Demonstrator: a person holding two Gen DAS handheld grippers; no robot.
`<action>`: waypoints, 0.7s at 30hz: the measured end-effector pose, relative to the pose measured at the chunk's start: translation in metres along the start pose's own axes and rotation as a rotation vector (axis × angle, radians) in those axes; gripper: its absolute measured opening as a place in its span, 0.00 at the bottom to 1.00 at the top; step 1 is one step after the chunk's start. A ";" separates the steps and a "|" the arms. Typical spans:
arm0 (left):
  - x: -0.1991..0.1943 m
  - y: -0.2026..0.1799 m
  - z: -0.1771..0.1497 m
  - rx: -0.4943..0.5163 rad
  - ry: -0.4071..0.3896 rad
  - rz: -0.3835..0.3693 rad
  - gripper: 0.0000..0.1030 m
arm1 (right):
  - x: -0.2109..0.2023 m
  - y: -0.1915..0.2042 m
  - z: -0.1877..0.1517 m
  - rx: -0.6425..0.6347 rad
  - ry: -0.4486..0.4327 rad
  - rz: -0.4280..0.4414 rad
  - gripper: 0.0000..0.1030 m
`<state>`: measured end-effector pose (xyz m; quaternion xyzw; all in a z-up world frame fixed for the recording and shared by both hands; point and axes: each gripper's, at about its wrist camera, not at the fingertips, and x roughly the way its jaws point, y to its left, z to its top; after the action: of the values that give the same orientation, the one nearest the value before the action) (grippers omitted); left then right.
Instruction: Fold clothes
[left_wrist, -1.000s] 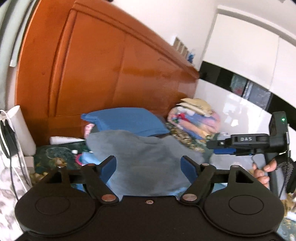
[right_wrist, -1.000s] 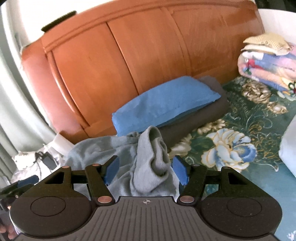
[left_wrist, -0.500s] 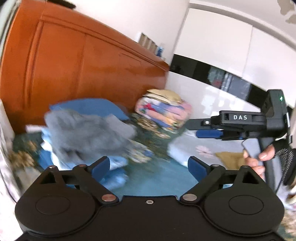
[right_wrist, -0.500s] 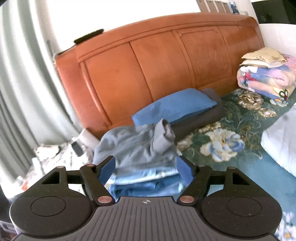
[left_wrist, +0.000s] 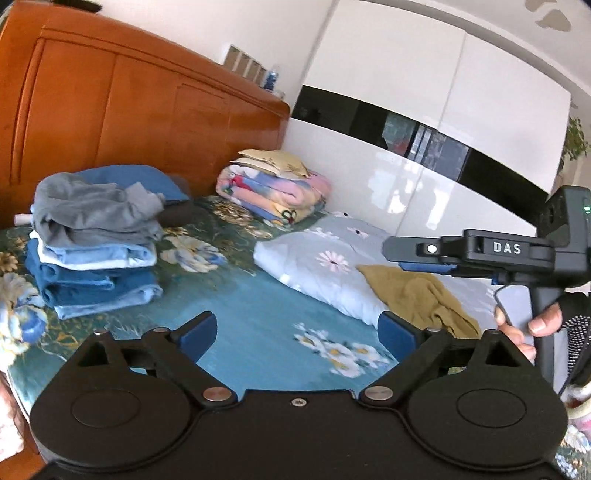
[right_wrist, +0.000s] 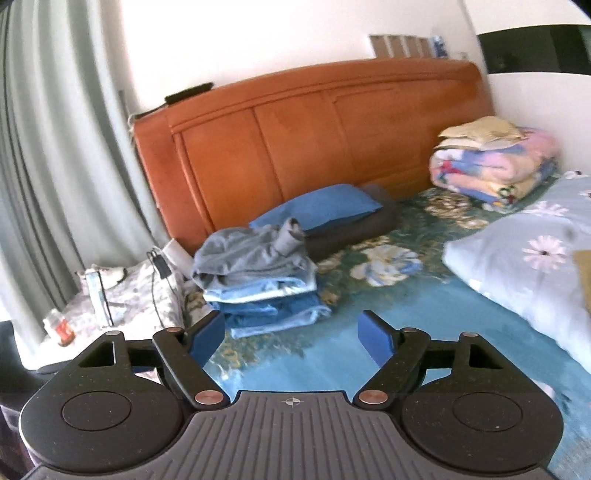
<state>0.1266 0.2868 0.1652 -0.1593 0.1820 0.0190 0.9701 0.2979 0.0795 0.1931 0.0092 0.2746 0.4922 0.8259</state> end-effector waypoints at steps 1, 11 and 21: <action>-0.002 -0.009 -0.004 0.010 0.000 -0.001 0.92 | -0.010 -0.003 -0.005 -0.001 -0.002 -0.004 0.77; -0.008 -0.078 -0.041 0.077 0.002 -0.027 0.97 | -0.092 -0.031 -0.055 0.019 -0.074 -0.037 0.86; -0.007 -0.111 -0.087 0.096 0.028 -0.023 0.98 | -0.140 -0.049 -0.121 0.074 -0.058 -0.087 0.91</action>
<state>0.1005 0.1541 0.1242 -0.1147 0.1944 -0.0031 0.9742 0.2306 -0.0914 0.1380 0.0421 0.2687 0.4450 0.8533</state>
